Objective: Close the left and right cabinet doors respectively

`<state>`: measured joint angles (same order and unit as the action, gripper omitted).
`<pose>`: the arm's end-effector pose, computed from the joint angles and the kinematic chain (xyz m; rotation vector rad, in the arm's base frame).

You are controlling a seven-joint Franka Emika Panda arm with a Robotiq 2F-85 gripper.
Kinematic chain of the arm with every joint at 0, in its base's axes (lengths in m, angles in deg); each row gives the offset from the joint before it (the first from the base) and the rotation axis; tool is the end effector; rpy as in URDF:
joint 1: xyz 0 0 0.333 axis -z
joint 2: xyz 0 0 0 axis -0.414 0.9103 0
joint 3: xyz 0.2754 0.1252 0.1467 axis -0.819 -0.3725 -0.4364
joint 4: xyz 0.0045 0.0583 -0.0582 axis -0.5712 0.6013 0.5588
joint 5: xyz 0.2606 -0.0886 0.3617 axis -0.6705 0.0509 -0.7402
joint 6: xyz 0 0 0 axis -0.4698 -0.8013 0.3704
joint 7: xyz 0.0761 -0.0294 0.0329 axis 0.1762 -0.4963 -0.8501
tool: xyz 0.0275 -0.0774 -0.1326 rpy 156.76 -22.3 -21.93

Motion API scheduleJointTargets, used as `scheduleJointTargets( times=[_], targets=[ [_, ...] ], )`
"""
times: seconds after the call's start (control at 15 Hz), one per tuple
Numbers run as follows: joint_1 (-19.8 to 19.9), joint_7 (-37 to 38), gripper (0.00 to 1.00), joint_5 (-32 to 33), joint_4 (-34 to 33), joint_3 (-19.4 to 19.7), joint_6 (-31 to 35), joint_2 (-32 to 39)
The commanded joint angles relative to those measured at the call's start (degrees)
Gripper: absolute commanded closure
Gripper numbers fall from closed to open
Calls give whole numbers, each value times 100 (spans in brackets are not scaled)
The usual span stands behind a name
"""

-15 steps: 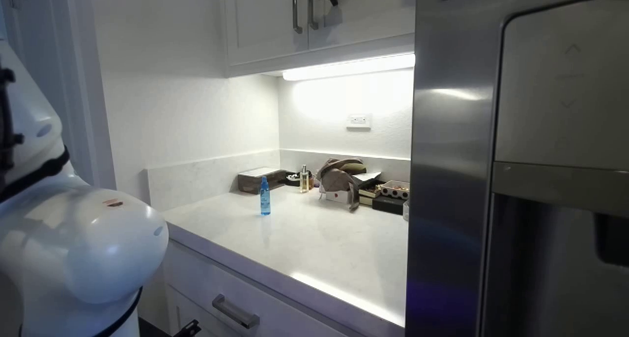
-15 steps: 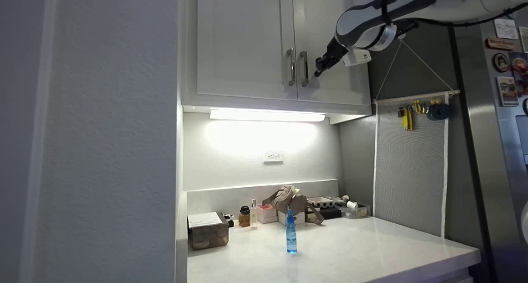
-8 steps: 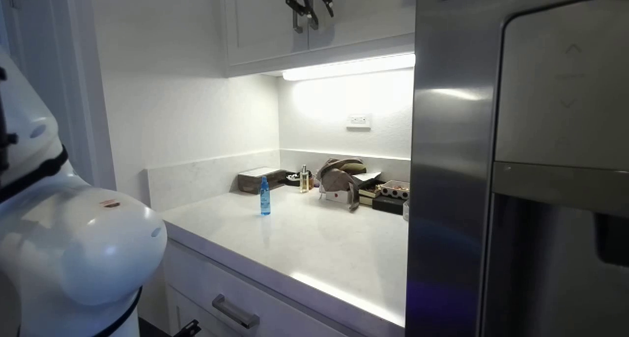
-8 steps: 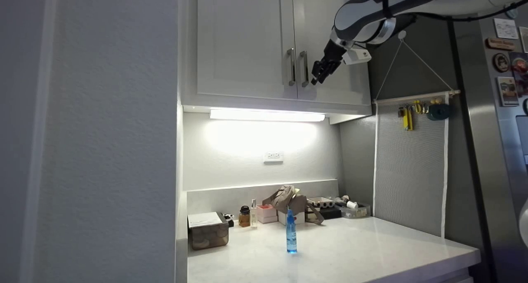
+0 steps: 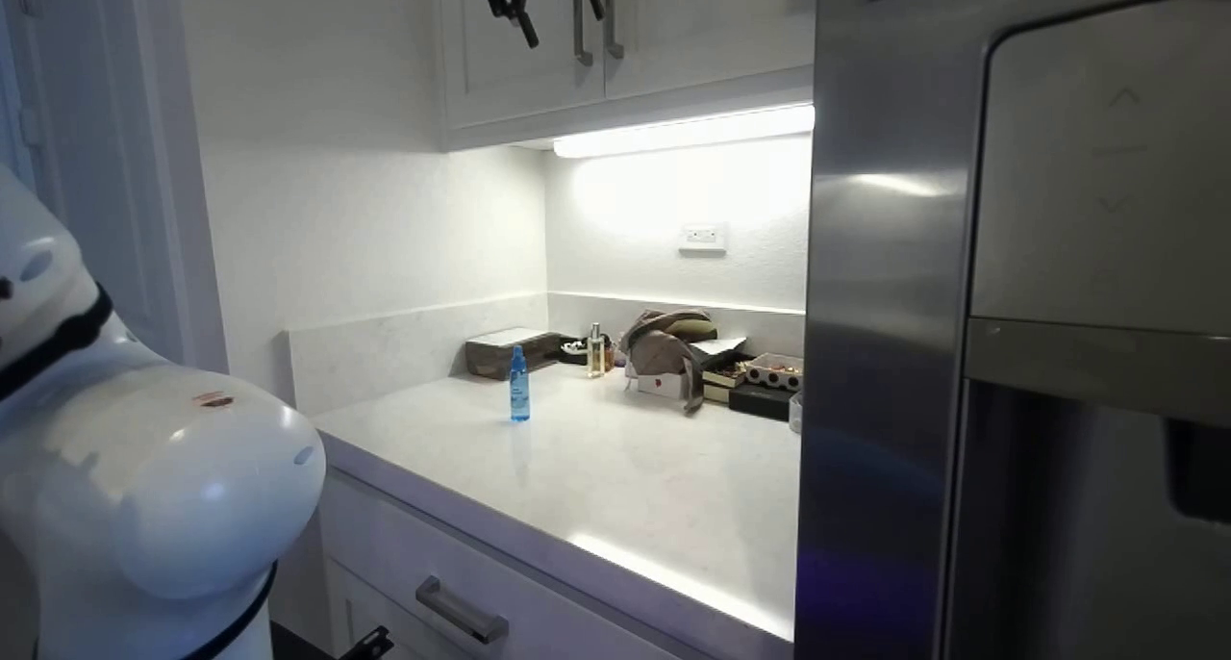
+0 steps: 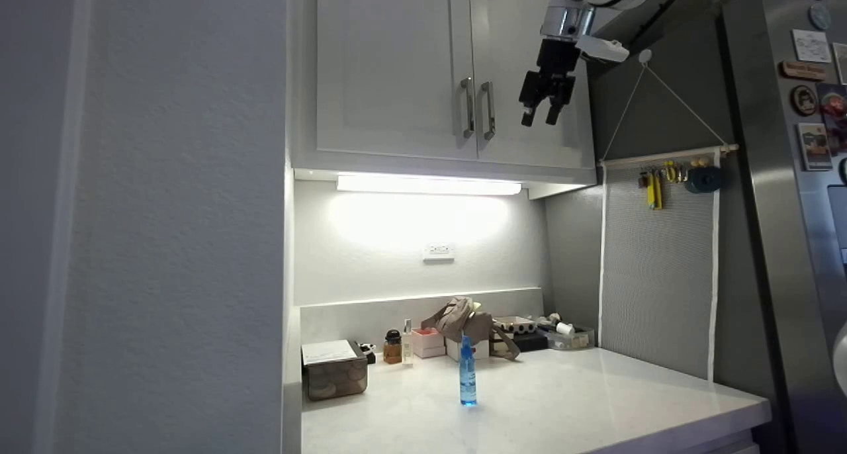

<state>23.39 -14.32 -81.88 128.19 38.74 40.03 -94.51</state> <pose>0.4382 -0.0142 0.8422 2.8003 0.3269 0.8507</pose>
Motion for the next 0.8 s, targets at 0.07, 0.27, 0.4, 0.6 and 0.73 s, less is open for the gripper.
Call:
scheduleJointTargets(
  times=[0.07, 0.27, 0.4, 0.6, 0.73],
  targets=[
    [-11, 182, 0, -155, -818, 63, -1185, 234],
    [-32, 58, 0, -61, -649, 89, -1159, 90],
    [-27, 55, 0, -84, -812, 115, -1316, 173],
    [-24, 54, 0, -89, -874, 118, -1333, 251],
    [-24, 54, 0, -90, -881, 117, -1336, 267]
  ],
)
